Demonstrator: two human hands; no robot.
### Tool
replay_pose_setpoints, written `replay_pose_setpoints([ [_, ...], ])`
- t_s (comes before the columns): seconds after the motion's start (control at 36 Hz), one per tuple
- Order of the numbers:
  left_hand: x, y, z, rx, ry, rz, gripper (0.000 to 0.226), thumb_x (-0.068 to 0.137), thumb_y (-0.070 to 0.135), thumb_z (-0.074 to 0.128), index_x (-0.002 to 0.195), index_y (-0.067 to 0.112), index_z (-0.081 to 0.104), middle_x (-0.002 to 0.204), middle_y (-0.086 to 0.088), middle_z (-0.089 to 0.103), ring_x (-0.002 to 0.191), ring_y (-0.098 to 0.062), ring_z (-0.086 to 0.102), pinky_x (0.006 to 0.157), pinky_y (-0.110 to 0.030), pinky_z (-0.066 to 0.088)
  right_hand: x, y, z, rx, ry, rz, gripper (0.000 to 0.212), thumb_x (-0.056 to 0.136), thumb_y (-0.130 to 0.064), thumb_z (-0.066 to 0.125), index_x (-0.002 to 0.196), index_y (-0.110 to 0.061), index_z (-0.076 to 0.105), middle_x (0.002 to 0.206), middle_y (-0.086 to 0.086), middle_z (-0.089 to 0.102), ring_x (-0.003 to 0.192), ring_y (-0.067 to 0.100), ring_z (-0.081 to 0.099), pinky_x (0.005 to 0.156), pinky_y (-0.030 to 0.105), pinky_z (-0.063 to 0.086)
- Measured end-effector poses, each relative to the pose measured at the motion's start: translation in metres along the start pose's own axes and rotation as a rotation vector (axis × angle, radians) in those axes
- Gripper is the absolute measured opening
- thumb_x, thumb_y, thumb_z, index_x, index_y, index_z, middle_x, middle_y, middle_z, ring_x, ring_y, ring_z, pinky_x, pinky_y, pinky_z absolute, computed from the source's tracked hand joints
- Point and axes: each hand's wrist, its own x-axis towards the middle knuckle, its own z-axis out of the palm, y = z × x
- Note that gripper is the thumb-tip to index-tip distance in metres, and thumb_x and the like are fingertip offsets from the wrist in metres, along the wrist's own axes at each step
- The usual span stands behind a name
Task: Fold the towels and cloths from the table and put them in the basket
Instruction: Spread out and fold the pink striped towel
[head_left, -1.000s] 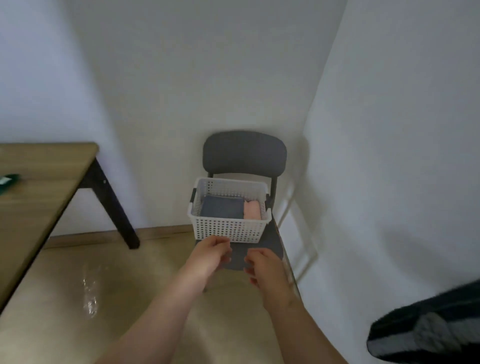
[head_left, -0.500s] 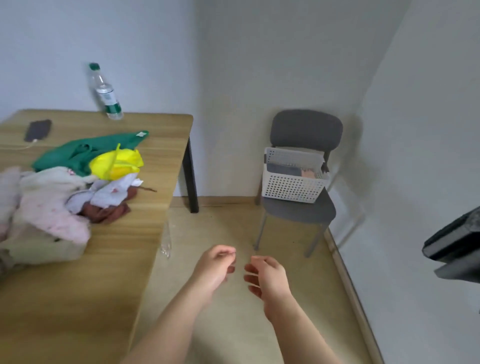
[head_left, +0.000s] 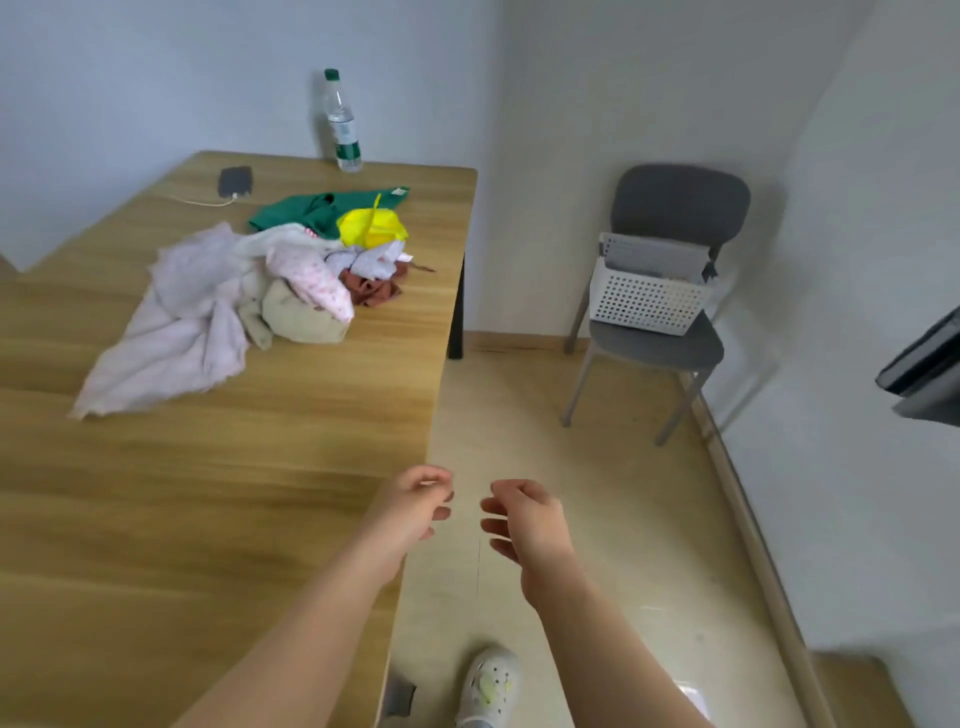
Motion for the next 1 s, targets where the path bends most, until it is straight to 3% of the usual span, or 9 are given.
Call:
replay_pose_setpoints([
  [0.11, -0.033, -0.03, -0.043, 0.022, 0.059, -0.026, 0.013, 0.095, 0.015, 0.05, 0.1, 0.023, 0.059, 0.095, 0.005, 0.063, 0.087, -0.014, 0.062, 0.086, -0.035, 0.047, -0.035, 0.026, 0.03, -0.014, -0.046, 0.015, 0.012, 0.093, -0.015, 0.048, 0.084, -0.018, 0.055, 0.082, 0.0, 0.058, 0.067, 0.014, 0.053, 0.062, 0.025, 0.04],
  [0.42, -0.058, -0.07, -0.149, 0.006, 0.14, -0.02, 0.015, 0.095, 0.013, 0.049, 0.101, 0.026, 0.056, 0.099, 0.006, 0.061, 0.092, -0.012, 0.059, 0.078, -0.027, 0.048, -0.066, 0.061, 0.127, -0.087, -0.125, 0.031, 0.013, 0.093, -0.014, 0.048, 0.083, -0.017, 0.055, 0.082, 0.002, 0.057, 0.069, 0.016, 0.052, 0.062, 0.026, 0.039],
  [0.61, -0.009, -0.065, -0.226, 0.008, 0.145, 0.017, 0.015, 0.096, 0.016, 0.048, 0.104, 0.023, 0.058, 0.1, 0.005, 0.062, 0.09, -0.011, 0.06, 0.082, -0.03, 0.048, -0.03, 0.046, 0.214, -0.085, -0.105, -0.009, 0.015, 0.092, -0.013, 0.048, 0.079, -0.017, 0.055, 0.078, 0.0, 0.057, 0.065, 0.015, 0.052, 0.057, 0.025, 0.036],
  [0.86, 0.131, -0.055, -0.339, 0.258, 0.105, 0.225, 0.016, 0.094, 0.022, 0.048, 0.092, 0.035, 0.057, 0.102, 0.009, 0.063, 0.092, -0.01, 0.061, 0.086, -0.031, 0.049, 0.065, 0.015, 0.362, -0.044, 0.027, -0.066, 0.016, 0.09, -0.009, 0.047, 0.078, -0.016, 0.056, 0.072, 0.001, 0.056, 0.062, 0.017, 0.048, 0.054, 0.024, 0.036],
  [0.94, 0.172, -0.06, -0.366, 0.449, 0.219, 0.373, 0.02, 0.093, 0.016, 0.051, 0.108, 0.026, 0.06, 0.113, 0.007, 0.06, 0.096, -0.008, 0.054, 0.084, -0.023, 0.042, 0.094, 0.014, 0.397, -0.242, 0.097, -0.131, 0.013, 0.086, -0.012, 0.046, 0.087, -0.017, 0.058, 0.076, 0.0, 0.059, 0.071, 0.022, 0.054, 0.061, 0.026, 0.04],
  [1.0, 0.194, -0.069, -0.379, 0.582, 0.311, 0.506, 0.03, 0.09, 0.01, 0.054, 0.119, 0.016, 0.057, 0.117, 0.001, 0.057, 0.101, -0.015, 0.052, 0.082, -0.021, 0.038, 0.106, 0.017, 0.41, -0.456, 0.153, -0.186, 0.018, 0.087, -0.017, 0.044, 0.097, -0.021, 0.058, 0.088, -0.001, 0.063, 0.086, 0.024, 0.059, 0.07, 0.028, 0.045],
])
